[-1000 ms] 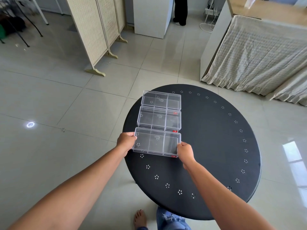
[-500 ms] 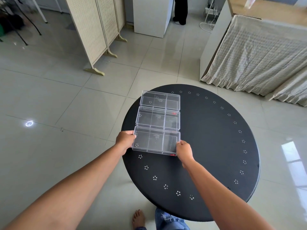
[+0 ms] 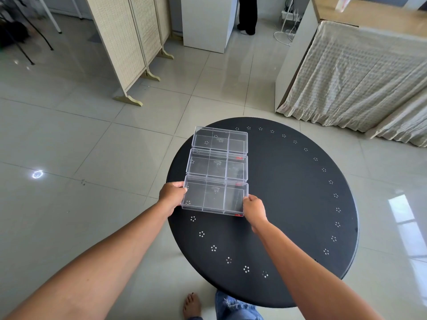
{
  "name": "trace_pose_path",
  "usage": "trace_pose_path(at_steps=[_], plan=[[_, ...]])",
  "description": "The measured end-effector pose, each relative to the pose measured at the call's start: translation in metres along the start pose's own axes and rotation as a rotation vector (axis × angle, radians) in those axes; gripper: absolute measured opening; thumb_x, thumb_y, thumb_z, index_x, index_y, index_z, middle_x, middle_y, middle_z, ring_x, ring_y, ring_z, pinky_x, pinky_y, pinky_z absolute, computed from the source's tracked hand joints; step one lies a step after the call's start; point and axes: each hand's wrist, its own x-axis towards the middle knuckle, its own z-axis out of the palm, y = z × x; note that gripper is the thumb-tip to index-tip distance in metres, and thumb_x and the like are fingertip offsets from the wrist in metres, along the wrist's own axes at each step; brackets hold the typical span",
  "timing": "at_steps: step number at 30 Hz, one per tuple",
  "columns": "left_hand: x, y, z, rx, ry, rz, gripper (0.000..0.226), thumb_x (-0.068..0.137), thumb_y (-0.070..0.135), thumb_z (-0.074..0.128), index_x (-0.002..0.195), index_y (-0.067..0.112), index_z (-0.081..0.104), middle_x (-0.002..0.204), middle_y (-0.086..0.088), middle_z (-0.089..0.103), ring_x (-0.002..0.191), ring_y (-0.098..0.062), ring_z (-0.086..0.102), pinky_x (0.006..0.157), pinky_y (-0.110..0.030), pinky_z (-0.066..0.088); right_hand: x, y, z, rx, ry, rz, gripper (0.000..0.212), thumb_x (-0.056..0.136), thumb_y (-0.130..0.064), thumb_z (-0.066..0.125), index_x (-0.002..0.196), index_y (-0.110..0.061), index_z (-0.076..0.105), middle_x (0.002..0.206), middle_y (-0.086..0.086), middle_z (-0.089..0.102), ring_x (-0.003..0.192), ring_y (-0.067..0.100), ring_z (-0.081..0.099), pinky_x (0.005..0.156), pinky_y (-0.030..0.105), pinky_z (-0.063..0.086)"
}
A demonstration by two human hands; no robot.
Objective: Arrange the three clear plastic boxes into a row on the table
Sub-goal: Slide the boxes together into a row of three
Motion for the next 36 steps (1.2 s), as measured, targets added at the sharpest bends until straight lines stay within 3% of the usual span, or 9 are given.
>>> trace_pose_path(at_steps=[8,11,20,36], plan=[[-0.001,0.0,-0.001,-0.004,0.002,0.01,0.035,0.088,0.012,0.063,0.122,0.014,0.07,0.117,-0.009,0.074,0.107,-0.029,0.071,0.096,-0.046,0.056,-0.001,-0.001,0.0,0.007,-0.007,-0.01,0.034,0.097,-0.007,0.032,0.066,-0.018,0.044,0.061,-0.004,0.043,0.054,0.014,0.037,0.049,0.025,0.03],[-0.001,-0.002,-0.002,-0.002,-0.002,0.003,0.036,0.088,0.013,0.063,0.123,0.016,0.07,0.118,-0.008,0.074,0.106,-0.029,0.071,0.095,-0.047,0.057,-0.003,0.0,0.0,0.006,-0.009,-0.017,0.035,0.098,-0.008,0.032,0.065,-0.019,0.041,0.06,-0.004,0.041,0.051,0.012,0.036,0.041,0.018,0.031],[-0.005,0.001,-0.003,-0.016,-0.003,-0.006,0.036,0.089,0.013,0.063,0.125,0.015,0.069,0.121,-0.008,0.073,0.109,-0.029,0.07,0.097,-0.046,0.056,0.0,0.001,0.002,0.01,-0.001,-0.004,0.035,0.097,-0.01,0.032,0.064,-0.019,0.04,0.06,-0.003,0.04,0.055,0.015,0.034,0.051,0.027,0.029],[-0.016,0.008,-0.004,-0.012,-0.016,-0.012,0.035,0.091,0.013,0.061,0.126,0.016,0.068,0.12,-0.008,0.073,0.106,-0.029,0.071,0.092,-0.046,0.058,0.004,0.003,0.003,0.006,-0.006,0.011,0.036,0.095,-0.01,0.031,0.062,-0.021,0.035,0.06,-0.003,0.034,0.056,0.016,0.027,0.052,0.029,0.022]])
